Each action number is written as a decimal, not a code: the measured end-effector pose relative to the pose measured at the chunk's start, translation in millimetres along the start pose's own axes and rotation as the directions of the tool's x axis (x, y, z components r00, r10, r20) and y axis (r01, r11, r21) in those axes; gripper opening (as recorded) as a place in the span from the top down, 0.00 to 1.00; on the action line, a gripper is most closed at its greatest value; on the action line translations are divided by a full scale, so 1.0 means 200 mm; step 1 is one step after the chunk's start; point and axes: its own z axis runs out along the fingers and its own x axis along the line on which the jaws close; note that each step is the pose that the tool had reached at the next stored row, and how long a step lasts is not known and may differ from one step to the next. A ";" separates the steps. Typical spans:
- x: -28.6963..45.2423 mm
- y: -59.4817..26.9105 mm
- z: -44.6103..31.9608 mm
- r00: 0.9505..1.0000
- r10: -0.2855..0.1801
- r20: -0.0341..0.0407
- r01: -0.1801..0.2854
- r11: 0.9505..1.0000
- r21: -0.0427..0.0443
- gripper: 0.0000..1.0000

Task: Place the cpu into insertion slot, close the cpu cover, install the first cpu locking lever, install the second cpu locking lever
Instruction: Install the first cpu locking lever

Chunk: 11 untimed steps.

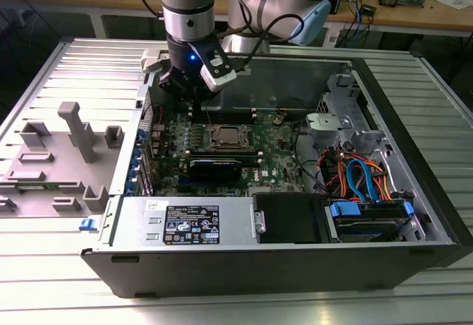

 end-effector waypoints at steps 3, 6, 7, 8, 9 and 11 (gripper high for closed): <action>0.000 0.000 0.000 1.000 0.000 0.000 0.000 1.000 0.000 0.89; 0.000 0.003 0.000 1.000 -0.001 0.000 0.001 1.000 0.000 0.89; 0.000 0.005 0.002 1.000 -0.002 0.000 0.002 1.000 -0.001 0.89; 0.000 0.008 0.002 1.000 -0.002 0.000 0.002 1.000 0.000 0.89; -0.002 0.017 0.002 1.000 -0.003 0.000 0.003 1.000 0.000 0.89; -0.003 0.030 0.004 1.000 -0.004 0.000 0.004 1.000 0.000 0.89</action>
